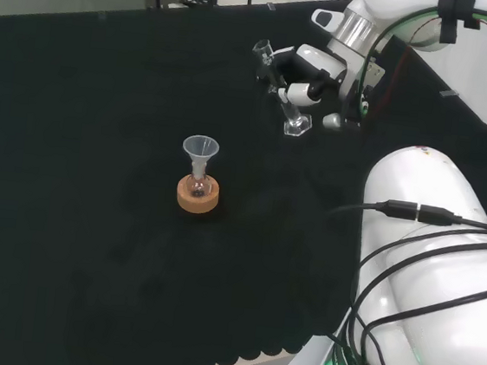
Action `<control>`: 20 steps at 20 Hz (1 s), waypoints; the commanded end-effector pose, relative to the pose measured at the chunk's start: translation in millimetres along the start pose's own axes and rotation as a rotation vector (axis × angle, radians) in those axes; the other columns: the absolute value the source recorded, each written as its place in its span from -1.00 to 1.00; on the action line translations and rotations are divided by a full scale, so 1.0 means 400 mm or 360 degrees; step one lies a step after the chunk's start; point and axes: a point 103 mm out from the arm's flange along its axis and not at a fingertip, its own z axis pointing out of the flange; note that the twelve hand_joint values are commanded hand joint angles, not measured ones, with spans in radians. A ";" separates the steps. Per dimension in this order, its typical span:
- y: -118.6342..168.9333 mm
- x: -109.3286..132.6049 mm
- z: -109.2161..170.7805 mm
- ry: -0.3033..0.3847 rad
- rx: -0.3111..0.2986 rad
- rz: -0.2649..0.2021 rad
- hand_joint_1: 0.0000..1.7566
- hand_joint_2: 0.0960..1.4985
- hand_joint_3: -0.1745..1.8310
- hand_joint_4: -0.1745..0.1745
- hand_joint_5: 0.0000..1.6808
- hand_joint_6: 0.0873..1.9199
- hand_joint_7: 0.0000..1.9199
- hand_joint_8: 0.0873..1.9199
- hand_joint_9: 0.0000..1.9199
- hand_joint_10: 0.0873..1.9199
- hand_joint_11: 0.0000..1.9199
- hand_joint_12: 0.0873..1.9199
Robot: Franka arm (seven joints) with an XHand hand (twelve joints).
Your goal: Pour the water from the graduated cylinder into the round-bottom flask.
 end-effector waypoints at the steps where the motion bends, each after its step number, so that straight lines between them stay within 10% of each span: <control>1: -0.095 0.071 0.016 -0.0159 0.0159 0.0031 0.56 0.79 -1.00 -0.40 0.09 -0.17 -0.08 -0.29 0.16 -0.60 0.03 -0.12; 20: -0.124 0.120 0.078 -0.0510 0.0600 0.0142 0.57 0.79 -1.00 -0.42 0.09 -0.17 -0.06 -0.31 0.18 -0.61 0.03 -0.13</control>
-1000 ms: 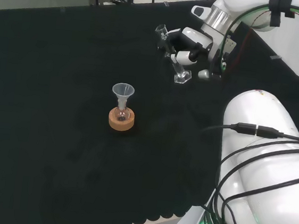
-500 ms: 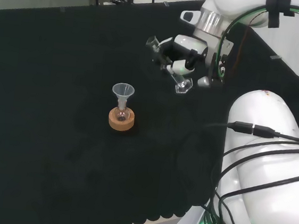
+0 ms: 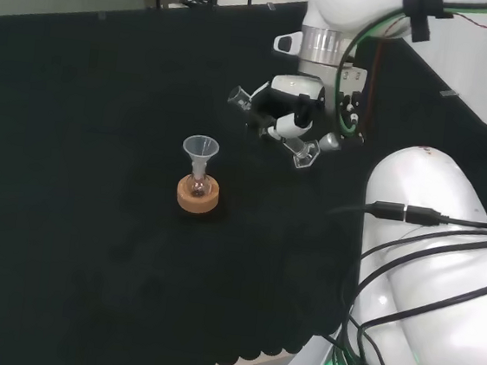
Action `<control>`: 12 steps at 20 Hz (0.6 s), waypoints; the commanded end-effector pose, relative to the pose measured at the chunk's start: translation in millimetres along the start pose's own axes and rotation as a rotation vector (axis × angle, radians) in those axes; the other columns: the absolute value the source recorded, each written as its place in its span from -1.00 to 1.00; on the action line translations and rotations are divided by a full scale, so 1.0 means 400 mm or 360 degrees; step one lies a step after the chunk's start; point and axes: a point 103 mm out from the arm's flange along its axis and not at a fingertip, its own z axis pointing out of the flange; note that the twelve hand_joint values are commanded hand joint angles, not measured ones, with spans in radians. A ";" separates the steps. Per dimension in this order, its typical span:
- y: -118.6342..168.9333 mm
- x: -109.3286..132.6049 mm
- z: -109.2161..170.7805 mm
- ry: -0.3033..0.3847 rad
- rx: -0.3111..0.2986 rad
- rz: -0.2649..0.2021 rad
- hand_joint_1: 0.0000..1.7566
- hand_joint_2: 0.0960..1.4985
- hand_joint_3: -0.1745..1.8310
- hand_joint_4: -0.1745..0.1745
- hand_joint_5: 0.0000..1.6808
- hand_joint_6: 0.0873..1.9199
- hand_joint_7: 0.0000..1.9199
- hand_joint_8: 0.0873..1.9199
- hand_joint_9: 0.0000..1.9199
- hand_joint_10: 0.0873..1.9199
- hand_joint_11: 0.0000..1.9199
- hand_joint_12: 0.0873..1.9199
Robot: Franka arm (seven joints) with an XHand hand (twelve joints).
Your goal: Pour the water from the graduated cylinder into the round-bottom flask.
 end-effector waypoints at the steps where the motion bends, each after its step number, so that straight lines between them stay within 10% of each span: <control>1: 0.009 -0.003 0.003 -0.0112 0.0153 0.0081 0.55 0.73 -0.96 -0.41 0.09 -0.17 -0.09 -0.08 0.18 -0.61 0.04 -0.13; 4: 0.014 -0.001 0.005 -0.0142 0.0198 0.0122 0.52 0.63 -0.87 -0.40 0.09 -0.15 -0.17 0.31 0.19 -0.61 0.04 -0.12; 12: 0.013 0.006 0.015 -0.0226 0.0275 0.0183 0.51 0.61 -0.85 -0.39 0.09 -0.14 -0.19 0.38 0.19 -0.61 0.04 -0.12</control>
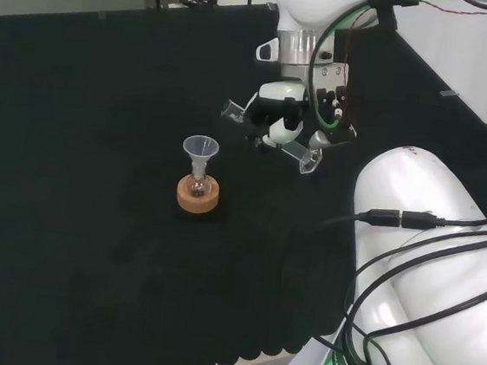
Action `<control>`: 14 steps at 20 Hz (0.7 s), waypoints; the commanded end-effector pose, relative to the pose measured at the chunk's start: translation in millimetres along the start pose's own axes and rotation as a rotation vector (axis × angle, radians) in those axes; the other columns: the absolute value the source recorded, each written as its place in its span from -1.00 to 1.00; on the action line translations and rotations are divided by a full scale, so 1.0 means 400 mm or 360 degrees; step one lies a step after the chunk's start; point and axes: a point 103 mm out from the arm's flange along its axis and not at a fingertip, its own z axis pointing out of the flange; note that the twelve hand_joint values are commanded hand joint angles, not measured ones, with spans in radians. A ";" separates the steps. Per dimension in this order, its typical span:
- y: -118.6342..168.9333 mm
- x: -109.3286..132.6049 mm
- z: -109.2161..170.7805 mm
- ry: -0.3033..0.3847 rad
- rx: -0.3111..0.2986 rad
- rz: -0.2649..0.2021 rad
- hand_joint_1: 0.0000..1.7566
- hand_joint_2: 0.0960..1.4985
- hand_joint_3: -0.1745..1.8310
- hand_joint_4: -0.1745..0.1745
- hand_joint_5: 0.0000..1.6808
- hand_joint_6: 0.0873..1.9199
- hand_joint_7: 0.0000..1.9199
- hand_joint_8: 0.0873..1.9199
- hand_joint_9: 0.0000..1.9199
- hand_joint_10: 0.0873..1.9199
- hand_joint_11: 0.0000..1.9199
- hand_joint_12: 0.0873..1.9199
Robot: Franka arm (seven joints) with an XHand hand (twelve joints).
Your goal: Pour the water from the graduated cylinder into the round-bottom flask.
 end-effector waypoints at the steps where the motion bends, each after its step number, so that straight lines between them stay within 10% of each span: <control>1: -0.004 -0.002 0.003 -0.0085 0.0070 0.0053 0.51 0.61 -0.85 -0.39 0.09 -0.14 -0.19 0.38 0.19 -0.61 0.04 -0.12; 14: -0.003 0.025 -0.007 -0.0274 0.0219 0.0086 0.51 0.61 -0.84 -0.40 0.08 -0.14 -0.19 0.38 0.19 -0.60 0.04 -0.12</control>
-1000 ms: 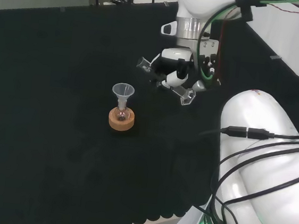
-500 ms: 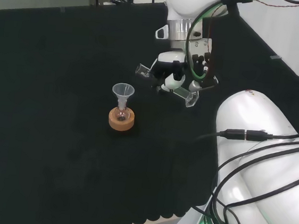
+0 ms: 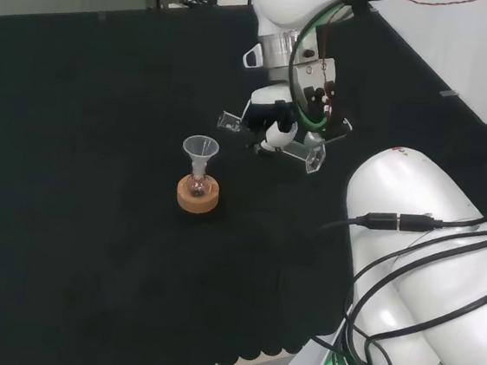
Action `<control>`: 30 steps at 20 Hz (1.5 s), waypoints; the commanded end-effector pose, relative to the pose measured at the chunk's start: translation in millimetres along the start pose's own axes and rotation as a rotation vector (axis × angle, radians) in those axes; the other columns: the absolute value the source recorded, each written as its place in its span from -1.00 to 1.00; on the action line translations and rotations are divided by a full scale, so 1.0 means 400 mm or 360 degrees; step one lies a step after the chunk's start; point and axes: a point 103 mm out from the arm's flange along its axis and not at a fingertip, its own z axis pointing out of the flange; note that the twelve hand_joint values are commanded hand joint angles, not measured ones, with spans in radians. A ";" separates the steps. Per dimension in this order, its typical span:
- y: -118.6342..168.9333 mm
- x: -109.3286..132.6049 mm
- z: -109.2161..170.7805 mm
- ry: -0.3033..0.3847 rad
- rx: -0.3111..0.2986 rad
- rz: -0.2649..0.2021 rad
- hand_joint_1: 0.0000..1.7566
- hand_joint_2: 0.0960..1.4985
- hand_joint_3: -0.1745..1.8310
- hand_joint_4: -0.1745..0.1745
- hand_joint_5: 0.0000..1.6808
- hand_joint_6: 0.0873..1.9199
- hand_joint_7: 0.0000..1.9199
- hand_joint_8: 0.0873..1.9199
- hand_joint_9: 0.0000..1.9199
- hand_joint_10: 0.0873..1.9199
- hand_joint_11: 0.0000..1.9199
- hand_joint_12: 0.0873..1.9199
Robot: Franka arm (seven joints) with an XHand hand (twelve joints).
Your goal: Pour the water from the graduated cylinder into the round-bottom flask.
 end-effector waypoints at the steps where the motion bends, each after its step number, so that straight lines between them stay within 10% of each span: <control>1: -0.002 0.006 -0.004 -0.0096 0.0077 0.0038 0.51 0.61 -0.84 -0.40 0.08 -0.14 -0.19 0.38 0.19 -0.60 0.04 -0.12; 5: 0.001 0.011 -0.003 -0.0157 0.0117 0.0067 0.55 0.67 -0.82 -0.43 0.07 -0.14 -0.08 -0.21 0.18 -0.61 0.04 -0.13; 11: 0.011 0.021 -0.005 -0.0220 0.0174 0.0109 0.55 0.67 -0.81 -0.43 0.07 -0.15 -0.04 -0.33 0.19 -0.62 0.05 -0.14; 15: 0.017 0.024 -0.011 -0.0235 0.0205 0.0138 0.52 0.59 -0.81 -0.41 0.07 -0.14 -0.18 0.31 0.20 -0.61 0.05 -0.14; 30: 0.030 0.033 -0.046 -0.0329 0.0315 0.0234 0.51 0.59 -0.82 -0.41 0.06 -0.13 -0.18 0.37 0.20 -0.60 0.05 -0.13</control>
